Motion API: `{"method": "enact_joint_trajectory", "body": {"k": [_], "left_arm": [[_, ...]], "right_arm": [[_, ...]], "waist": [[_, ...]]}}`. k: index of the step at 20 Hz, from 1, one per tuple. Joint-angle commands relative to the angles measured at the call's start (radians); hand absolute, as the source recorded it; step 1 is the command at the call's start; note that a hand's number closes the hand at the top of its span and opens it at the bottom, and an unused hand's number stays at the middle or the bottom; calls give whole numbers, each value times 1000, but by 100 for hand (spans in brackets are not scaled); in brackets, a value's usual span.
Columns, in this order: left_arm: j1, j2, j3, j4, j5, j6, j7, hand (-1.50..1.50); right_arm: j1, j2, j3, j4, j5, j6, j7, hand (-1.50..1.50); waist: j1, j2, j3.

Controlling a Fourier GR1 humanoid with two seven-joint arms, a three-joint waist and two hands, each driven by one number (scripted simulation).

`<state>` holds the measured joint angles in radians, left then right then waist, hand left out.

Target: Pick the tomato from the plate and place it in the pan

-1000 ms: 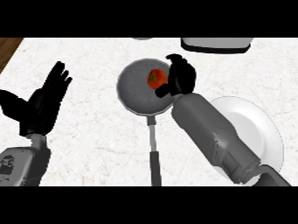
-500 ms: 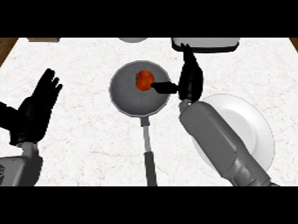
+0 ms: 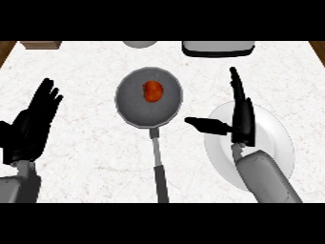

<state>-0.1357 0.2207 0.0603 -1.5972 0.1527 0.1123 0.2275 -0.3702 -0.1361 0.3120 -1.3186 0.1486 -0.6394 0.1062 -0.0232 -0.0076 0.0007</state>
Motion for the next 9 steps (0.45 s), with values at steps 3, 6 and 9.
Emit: {"method": "enact_joint_trajectory", "body": {"k": [3,6,9], "left_arm": [[-4,4,30,61,11,-41,-59,0],[-57,-8,32,78,-2,-33,-20,0],[1,-30,13,21,-18,-38,-43,0]], "right_arm": [[312,-103,25,-317,-35,81,-75,-150],[357,-82,7,-325,5,79,-100,-150],[342,-60,40,-447,89,59,72,-150]], "waist": [[7,5,-1],[18,7,-1],[21,6,-1]]}}
